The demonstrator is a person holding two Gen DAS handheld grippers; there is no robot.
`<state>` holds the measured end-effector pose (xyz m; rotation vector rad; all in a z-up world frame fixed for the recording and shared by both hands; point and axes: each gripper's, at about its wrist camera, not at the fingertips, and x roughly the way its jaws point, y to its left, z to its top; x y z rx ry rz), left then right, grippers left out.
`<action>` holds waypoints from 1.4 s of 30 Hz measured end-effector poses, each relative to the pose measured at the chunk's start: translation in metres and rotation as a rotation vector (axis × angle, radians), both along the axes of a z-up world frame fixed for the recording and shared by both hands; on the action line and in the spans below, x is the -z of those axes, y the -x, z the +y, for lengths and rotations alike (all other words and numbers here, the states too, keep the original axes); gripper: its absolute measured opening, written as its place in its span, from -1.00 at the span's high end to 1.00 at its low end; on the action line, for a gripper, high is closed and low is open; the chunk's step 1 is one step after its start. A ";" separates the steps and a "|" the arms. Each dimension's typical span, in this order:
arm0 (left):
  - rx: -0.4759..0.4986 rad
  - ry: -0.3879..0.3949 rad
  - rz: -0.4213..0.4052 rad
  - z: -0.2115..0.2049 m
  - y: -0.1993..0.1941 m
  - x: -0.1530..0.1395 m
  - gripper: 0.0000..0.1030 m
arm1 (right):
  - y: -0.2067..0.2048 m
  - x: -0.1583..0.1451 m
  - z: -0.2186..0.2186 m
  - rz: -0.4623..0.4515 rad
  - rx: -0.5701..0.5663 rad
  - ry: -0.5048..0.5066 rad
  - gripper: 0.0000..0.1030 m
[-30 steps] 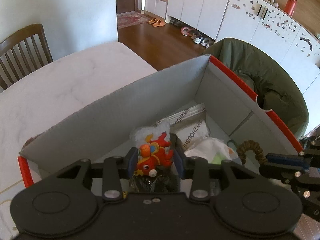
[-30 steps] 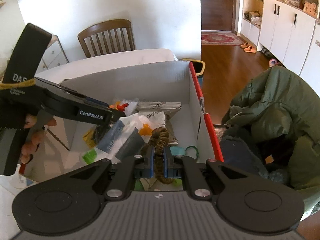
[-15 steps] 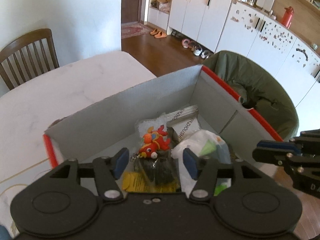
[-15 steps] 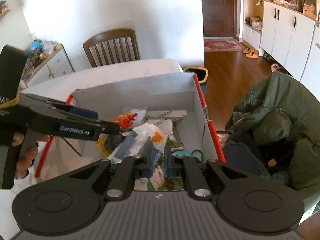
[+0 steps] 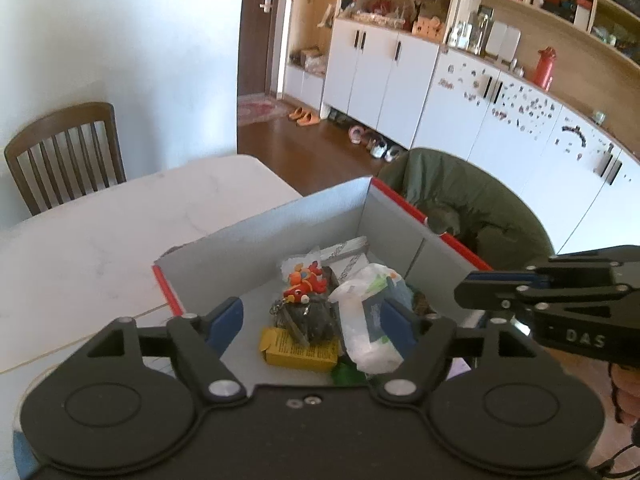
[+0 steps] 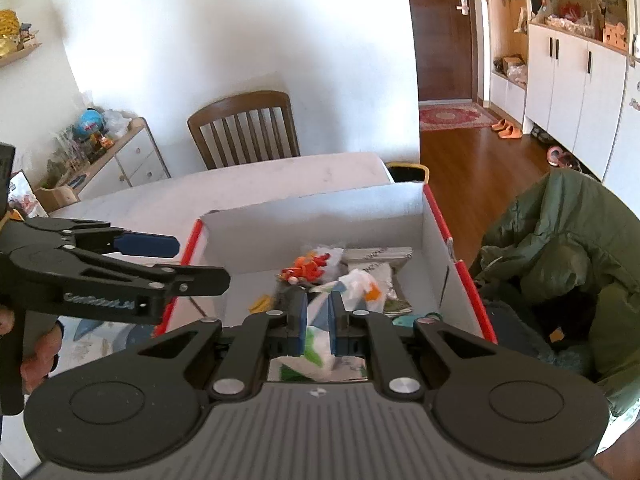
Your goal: Organize objects
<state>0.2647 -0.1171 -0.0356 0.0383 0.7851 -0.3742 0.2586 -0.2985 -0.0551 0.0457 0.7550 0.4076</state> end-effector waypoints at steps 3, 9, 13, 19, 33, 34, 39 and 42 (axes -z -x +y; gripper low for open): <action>0.004 0.007 -0.023 0.007 0.013 -0.006 -0.59 | 0.009 -0.006 0.005 -0.011 0.008 -0.006 0.81; 0.006 0.016 -0.053 0.018 0.031 -0.014 -0.68 | 0.025 -0.014 0.010 -0.030 0.019 -0.018 0.80; 0.001 0.033 -0.068 0.026 0.042 -0.018 -0.71 | 0.035 -0.018 0.015 -0.044 0.016 -0.017 0.79; -0.012 0.033 -0.092 0.034 0.056 -0.022 -0.89 | 0.048 -0.026 0.024 -0.075 0.005 -0.028 0.50; -0.060 0.001 -0.164 0.044 0.076 -0.028 -0.99 | 0.070 -0.037 0.036 -0.150 -0.009 -0.062 -0.59; -0.062 0.000 -0.165 0.045 0.077 -0.028 -0.99 | 0.071 -0.037 0.036 -0.151 -0.007 -0.065 -0.62; -0.068 0.019 -0.154 0.050 0.078 -0.028 -0.99 | 0.075 -0.036 0.038 -0.149 0.021 -0.062 -0.70; -0.072 0.028 -0.151 0.054 0.079 -0.027 -0.99 | 0.078 -0.035 0.036 -0.153 0.042 -0.071 -0.75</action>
